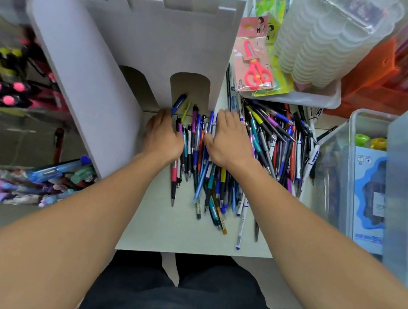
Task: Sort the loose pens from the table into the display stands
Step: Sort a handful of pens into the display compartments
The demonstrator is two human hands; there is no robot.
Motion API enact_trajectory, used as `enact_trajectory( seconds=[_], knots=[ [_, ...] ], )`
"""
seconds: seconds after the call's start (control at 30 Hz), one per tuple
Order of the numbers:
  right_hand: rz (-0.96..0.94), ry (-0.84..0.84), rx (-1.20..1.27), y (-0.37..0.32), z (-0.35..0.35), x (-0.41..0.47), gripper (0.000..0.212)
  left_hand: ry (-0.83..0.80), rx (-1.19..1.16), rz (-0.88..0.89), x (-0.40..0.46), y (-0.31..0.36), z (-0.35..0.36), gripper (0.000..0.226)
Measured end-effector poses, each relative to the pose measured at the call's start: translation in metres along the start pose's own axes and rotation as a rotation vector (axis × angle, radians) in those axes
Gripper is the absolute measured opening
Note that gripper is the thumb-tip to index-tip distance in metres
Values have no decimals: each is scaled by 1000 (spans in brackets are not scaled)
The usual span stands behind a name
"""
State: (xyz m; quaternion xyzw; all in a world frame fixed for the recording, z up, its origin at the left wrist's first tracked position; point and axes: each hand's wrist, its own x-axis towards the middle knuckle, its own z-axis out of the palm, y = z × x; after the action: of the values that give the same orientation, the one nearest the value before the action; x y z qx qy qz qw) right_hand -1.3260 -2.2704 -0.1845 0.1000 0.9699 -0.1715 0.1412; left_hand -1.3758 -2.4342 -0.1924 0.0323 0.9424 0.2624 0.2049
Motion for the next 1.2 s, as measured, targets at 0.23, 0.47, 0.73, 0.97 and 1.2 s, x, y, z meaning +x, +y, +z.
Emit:
enact_trajectory(
  seconds=[0.23,0.47,0.73,0.97,1.2],
  knots=[
    [84,142,-117,17,-24,9,66,20,31,68,3,3,0,38],
    [280,32,-165,66,-31,-6,88,45,53,64,-5,10,0,33],
    [284,249,418,69,-38,-33,64,-131,-591,86,-37,110,2,41],
    [652,333,1733,110,-88,0,64,-453,-1390,-374,-8,143,-20,66],
    [572,351,1513,96,-74,-3,68,-447,-1432,-299,-7,142,-17,85]
  ],
)
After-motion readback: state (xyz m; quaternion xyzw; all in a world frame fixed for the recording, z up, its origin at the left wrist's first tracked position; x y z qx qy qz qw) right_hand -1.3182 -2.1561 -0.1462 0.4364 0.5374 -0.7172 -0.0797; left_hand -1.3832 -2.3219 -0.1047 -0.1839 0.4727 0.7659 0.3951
